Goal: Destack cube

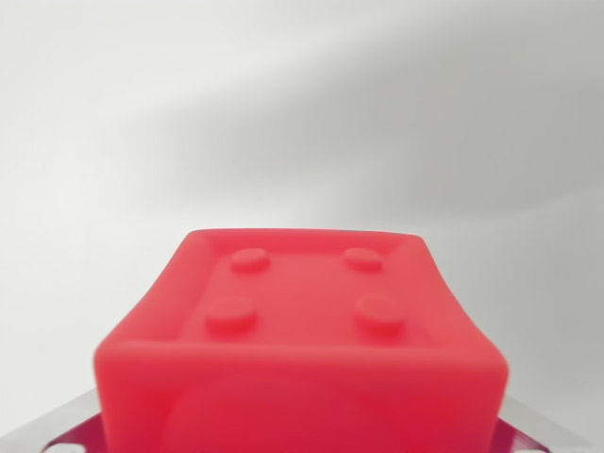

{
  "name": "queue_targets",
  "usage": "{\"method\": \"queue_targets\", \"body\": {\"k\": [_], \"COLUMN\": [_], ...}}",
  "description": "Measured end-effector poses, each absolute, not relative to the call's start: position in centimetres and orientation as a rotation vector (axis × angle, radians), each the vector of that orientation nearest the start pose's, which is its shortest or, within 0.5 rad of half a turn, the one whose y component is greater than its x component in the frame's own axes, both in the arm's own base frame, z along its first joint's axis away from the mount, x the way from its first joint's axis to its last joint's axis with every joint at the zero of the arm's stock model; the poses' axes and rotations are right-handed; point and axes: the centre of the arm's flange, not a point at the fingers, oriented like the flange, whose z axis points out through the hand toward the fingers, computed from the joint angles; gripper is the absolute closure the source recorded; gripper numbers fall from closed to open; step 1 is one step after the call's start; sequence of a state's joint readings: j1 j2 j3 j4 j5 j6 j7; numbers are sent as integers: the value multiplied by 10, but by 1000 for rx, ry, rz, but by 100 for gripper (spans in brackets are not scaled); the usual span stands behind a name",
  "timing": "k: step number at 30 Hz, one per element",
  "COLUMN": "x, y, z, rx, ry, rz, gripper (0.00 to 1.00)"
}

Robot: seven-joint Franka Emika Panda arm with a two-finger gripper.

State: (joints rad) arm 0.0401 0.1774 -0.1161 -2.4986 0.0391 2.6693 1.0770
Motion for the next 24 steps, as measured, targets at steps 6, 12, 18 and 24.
{"method": "queue_targets", "body": {"k": [6,12,18,24], "x": [462,457,456,455], "y": [-45,-51,-51,-50], "z": [212,208,185,170], "rx": [-2580,-2555,-2555,-2553], "ry": [1802,1832,1840,1841], "rz": [6,1,8,6], "gripper": [100,100,100,100]}}
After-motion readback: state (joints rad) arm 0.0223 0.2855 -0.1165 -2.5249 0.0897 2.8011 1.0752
